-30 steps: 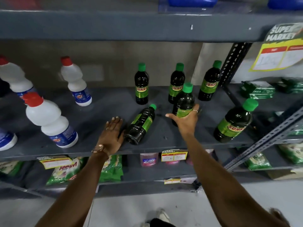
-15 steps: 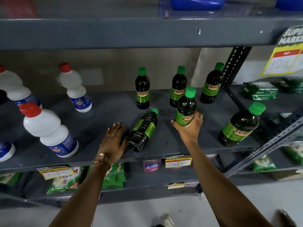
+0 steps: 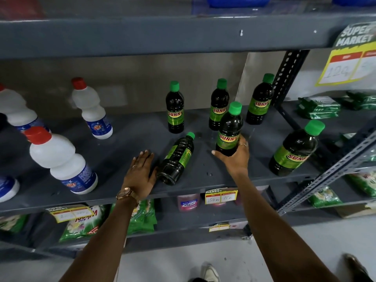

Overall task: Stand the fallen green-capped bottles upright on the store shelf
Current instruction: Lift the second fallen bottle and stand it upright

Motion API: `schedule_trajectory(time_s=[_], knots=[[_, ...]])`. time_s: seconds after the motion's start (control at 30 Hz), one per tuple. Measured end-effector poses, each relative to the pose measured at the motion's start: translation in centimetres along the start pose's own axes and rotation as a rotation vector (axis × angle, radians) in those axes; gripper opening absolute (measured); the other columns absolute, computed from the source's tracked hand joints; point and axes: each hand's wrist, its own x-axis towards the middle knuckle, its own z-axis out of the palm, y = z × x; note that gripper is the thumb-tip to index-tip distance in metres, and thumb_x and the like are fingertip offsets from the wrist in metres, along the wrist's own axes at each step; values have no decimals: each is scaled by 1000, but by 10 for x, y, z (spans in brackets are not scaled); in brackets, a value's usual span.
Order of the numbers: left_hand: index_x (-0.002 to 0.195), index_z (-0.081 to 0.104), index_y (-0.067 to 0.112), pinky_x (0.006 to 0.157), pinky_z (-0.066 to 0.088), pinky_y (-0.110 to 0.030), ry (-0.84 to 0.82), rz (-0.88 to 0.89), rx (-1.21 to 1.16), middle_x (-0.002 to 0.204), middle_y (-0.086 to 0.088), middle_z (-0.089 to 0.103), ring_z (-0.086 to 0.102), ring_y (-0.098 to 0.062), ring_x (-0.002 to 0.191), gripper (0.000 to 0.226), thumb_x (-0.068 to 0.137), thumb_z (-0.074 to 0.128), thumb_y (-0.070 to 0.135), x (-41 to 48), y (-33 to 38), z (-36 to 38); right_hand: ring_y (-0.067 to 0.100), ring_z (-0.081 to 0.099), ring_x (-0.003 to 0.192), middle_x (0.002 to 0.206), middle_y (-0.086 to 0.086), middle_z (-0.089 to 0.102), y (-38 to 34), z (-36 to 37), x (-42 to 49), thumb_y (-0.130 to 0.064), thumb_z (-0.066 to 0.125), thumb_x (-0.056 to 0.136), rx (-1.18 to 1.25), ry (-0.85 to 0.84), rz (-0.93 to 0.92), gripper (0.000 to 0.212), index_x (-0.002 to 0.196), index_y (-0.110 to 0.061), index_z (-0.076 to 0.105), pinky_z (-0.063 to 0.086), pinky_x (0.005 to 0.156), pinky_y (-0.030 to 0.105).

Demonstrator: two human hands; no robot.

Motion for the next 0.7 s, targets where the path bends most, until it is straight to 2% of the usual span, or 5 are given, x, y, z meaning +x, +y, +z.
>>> schedule_trajectory(time_s=[0.13,0.27,0.4,0.57,0.7], knots=[[144,25,11,116,1,-32,-16,-6,-8,155,-12,21,11,-22,143,69,86,21,49,-1,1,0,24,59,114,122,9,63,6,-15,0,-24,91,55,-45,-94,4,82,126,-15,50,48,99,45],[144,25,11,117,2,-35,-22,5,-9,154,-13,20,11,-24,143,78,80,14,55,0,-2,1,15,63,108,115,1,67,7,-39,-21,-28,90,56,-13,-167,-25,73,120,-22,55,51,97,41],[144,25,10,117,3,-37,-35,16,-4,154,-15,21,11,-25,143,78,81,14,55,1,-3,3,14,66,103,111,2,70,17,-60,-50,-39,89,55,-11,-206,-21,73,117,-19,56,54,92,41],[142,31,7,116,6,-40,-10,21,-8,151,-18,27,17,-30,142,65,86,28,41,3,0,3,18,65,104,112,5,68,22,-72,-69,-27,89,59,-32,-216,-50,69,118,-13,55,53,92,38],[142,30,8,116,6,-41,-15,26,-1,151,-19,26,17,-31,142,64,86,29,38,3,-1,2,17,60,109,114,0,64,21,-75,-71,-18,88,62,-38,-262,-63,73,125,-12,52,48,95,31]])
